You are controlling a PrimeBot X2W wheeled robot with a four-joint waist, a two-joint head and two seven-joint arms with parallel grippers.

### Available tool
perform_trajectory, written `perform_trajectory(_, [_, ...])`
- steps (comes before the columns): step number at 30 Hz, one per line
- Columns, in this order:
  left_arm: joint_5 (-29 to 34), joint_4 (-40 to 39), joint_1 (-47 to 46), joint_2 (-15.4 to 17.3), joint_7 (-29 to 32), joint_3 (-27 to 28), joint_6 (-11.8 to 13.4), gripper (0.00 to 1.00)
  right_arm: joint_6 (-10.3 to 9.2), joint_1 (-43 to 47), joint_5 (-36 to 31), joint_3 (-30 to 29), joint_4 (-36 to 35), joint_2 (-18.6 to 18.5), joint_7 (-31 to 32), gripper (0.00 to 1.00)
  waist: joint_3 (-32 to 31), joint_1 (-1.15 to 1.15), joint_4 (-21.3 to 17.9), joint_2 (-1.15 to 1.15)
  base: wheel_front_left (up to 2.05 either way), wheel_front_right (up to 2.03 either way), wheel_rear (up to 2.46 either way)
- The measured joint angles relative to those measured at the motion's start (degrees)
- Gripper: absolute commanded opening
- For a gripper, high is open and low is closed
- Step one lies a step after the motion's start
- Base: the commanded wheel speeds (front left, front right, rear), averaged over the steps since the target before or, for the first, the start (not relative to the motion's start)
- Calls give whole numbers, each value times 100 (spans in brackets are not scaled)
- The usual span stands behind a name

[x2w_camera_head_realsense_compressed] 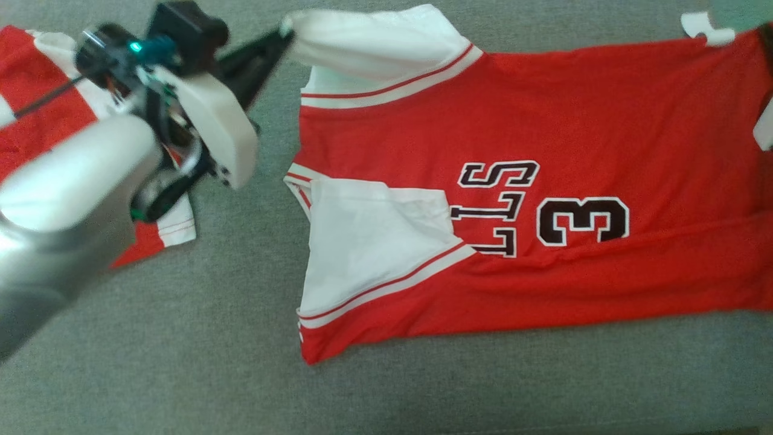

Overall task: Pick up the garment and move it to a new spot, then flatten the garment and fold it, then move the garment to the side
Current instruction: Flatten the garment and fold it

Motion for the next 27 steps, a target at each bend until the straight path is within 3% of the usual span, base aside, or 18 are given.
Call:
perform_trajectory(8, [325, 839, -661, -79, -247, 135, -121, 0, 0, -550, 63, 68, -132, 9, -693, 0, 124, 0, -86, 0, 0, 0, 0])
perform_trajectory(16, [628, 1688, -1338, -456, -624, 216, -205, 0, 0, -912, -100, 193, 83, 163, -1288, 0, 241, 1, -162, 0, 0, 0, 0])
perform_trajectory(21, [681, 2018, -1354, -605, -802, 190, -314, 0, 0, -912, -168, 361, 194, 191, -1526, 0, 156, 1, -167, 0, 0, 0, 0])
perform_trajectory(27, [681, 1914, -1035, -553, -846, 56, -460, 0, 0, -731, 12, 565, 166, 152, -1602, 0, -83, 0, -127, 0, 0, 0, 0])
